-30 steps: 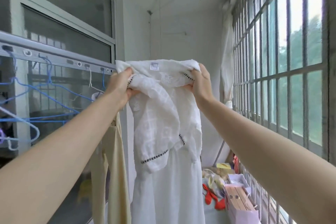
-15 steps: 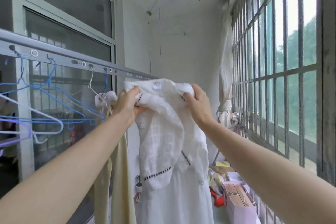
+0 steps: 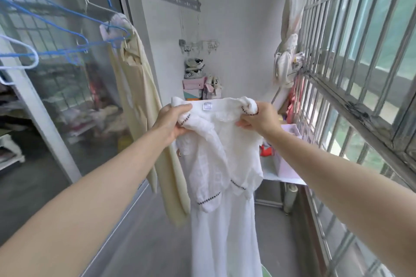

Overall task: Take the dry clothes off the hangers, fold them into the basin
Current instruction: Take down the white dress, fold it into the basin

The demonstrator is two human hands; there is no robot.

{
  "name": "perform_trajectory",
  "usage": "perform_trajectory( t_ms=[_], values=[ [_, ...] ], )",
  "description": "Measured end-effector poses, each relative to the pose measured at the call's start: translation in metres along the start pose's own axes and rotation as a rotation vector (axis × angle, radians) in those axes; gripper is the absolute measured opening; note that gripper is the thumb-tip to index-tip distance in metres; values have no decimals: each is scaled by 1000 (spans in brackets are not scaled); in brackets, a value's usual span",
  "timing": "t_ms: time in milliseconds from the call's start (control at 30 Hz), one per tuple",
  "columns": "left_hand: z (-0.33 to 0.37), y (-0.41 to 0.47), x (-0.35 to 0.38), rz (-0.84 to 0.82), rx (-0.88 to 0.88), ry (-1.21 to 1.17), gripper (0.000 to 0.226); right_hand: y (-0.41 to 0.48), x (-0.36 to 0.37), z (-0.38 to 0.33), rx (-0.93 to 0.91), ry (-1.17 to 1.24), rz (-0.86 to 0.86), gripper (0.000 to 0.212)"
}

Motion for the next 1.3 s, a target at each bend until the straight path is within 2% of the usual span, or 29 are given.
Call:
perform_trajectory(
  t_ms=[133,233,267,333,400,433,500,567,733,900,967,1033,1133,1300],
  values=[
    [-42,-1,-7,-28,-61,5,23,-14,8,37,53,-143,0,24],
    [-69,3,-15,-58,-86,44,40,-21,13,59,22,-250,43,5],
    [-76,4,-17,-61,-88,92,43,-23,15,66,40,-260,46,6],
    [-87,6,-23,-51,-64,217,50,-27,20,82,127,-291,57,13],
    [-97,7,-26,-39,-36,319,54,-35,22,96,201,-381,78,33],
    [-103,7,-28,-31,-26,361,57,-37,23,104,217,-367,72,36],
    [-110,8,-29,-5,-1,454,62,-46,29,114,233,-174,30,16],
    [-117,11,-30,25,22,538,61,-53,31,122,243,-76,10,7],
    [-132,27,-33,92,-34,522,51,-56,36,125,260,46,-13,14],
    [-144,38,-39,256,-65,686,60,-66,45,139,323,227,53,5],
    [-145,34,-33,284,-100,741,51,-69,54,140,343,212,101,7],
    [-151,34,-27,262,-132,738,38,-71,63,140,360,181,147,18],
    [-160,38,-22,269,-144,661,24,-76,73,141,360,145,213,11],
    [-172,42,-17,298,-160,653,34,-81,94,135,302,138,296,13]
  ],
)
Point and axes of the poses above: each hand's wrist, its own y-axis towards the middle knuckle, its own x-axis out of the palm, z = x × y, the point moved 4 cm from there along y, towards the middle knuckle, and after that the axes turned 6 degrees about -x, right-handed, at the moved point
